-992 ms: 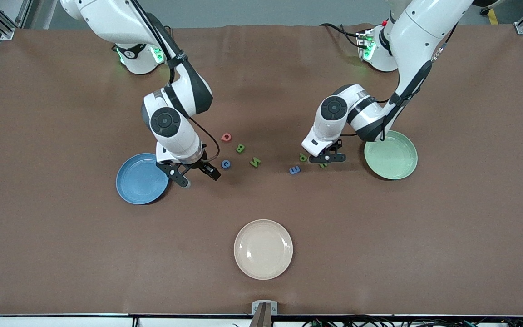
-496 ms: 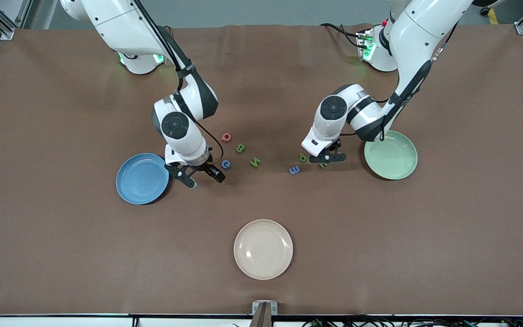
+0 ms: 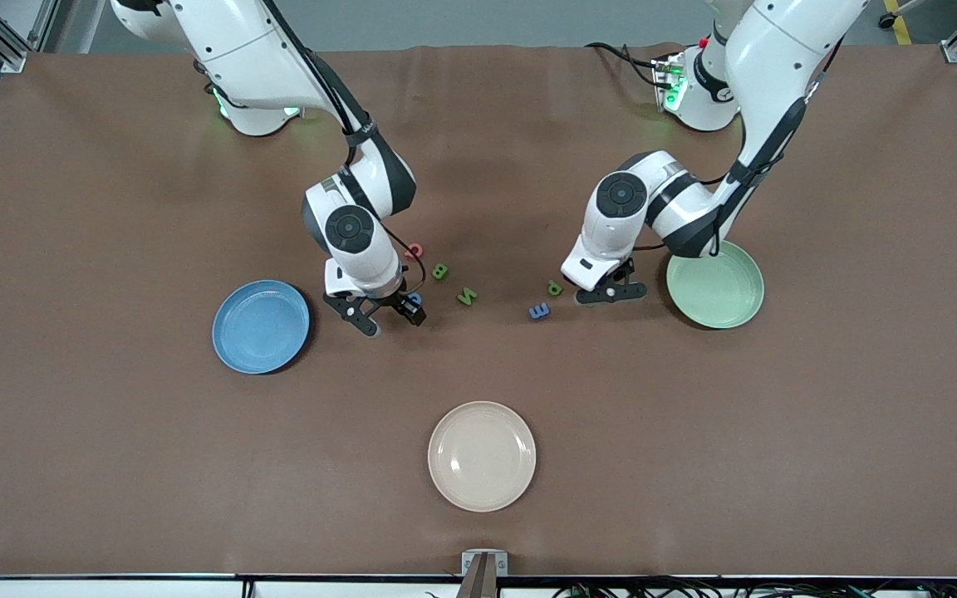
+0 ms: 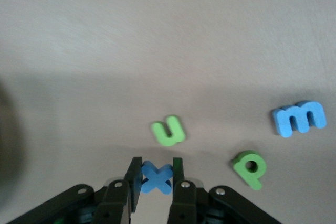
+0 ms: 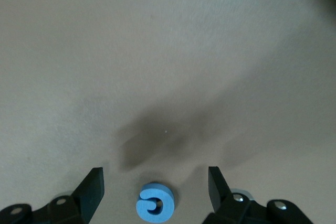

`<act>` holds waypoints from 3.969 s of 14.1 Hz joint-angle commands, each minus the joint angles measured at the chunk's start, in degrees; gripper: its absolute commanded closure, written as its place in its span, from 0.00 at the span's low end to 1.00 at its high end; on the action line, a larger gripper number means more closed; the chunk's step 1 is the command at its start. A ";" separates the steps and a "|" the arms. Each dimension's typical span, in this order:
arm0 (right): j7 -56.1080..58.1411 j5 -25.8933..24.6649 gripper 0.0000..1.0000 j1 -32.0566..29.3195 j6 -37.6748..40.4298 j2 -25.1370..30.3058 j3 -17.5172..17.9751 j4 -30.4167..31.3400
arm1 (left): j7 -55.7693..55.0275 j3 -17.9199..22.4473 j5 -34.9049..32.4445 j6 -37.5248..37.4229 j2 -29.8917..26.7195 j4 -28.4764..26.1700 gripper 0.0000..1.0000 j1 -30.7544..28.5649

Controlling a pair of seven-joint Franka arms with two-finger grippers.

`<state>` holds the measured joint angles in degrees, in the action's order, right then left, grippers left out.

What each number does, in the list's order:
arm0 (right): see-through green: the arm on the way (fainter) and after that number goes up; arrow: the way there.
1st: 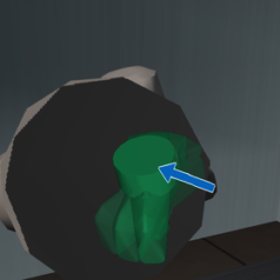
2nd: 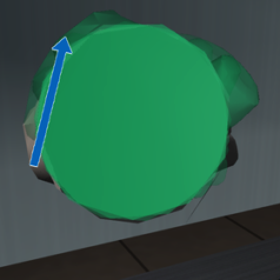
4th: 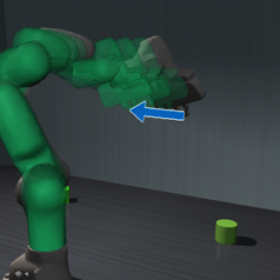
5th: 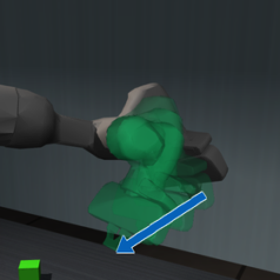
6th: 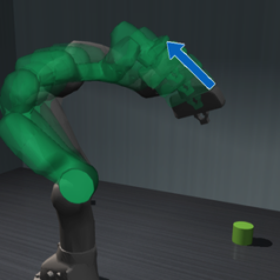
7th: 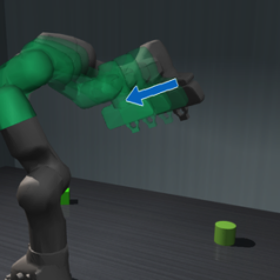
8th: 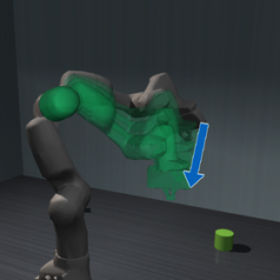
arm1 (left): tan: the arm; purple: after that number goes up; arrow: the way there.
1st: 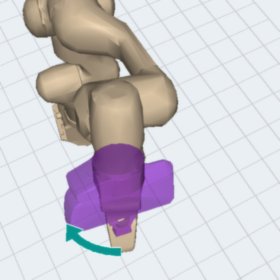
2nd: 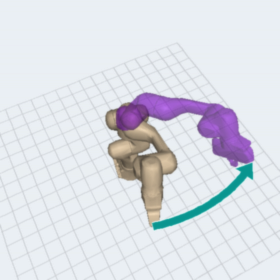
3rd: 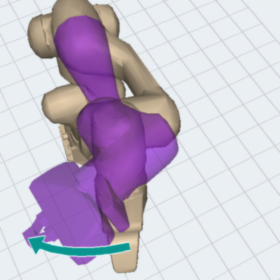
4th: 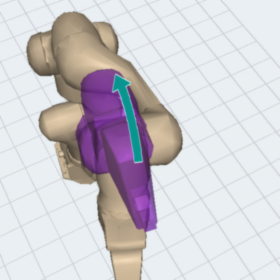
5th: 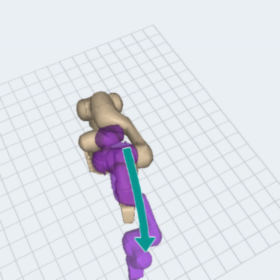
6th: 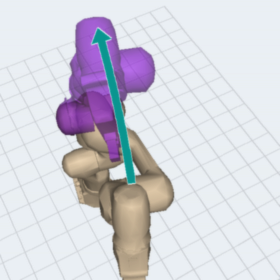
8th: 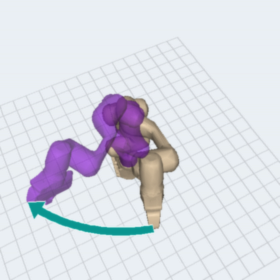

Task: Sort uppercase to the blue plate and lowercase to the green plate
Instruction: 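Carry the x to the green plate while the right gripper carries c to blue plate, then open both grippers over the plates, then reach toward the next letters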

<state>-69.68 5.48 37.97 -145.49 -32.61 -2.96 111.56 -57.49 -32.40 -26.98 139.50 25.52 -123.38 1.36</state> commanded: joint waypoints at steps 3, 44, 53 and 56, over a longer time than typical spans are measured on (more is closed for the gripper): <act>-2.65 0.84 0.34 1.32 -0.49 -1.05 -0.65 -0.29 | 7.99 -17.47 -0.44 -8.46 -4.25 -2.12 0.89 -21.17; 43.57 0.23 0.98 -23.29 9.82 8.88 -1.09 8.57 | 3.73 -37.48 -12.40 -1.16 2.51 -9.35 0.01 -44.80; 39.81 0.76 0.00 -23.99 20.12 10.54 -0.65 3.42 | -23.54 -17.71 -12.92 -1.08 9.54 1.37 0.01 -18.78; 31.74 1.02 0.00 -20.76 23.85 13.44 -0.21 2.08 | -25.82 -16.38 -13.36 -1.08 13.06 4.46 0.01 -17.27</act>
<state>-32.75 5.60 15.11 -123.01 -21.99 -3.74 113.02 -81.31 -49.44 -39.80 139.46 35.56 -121.95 -16.77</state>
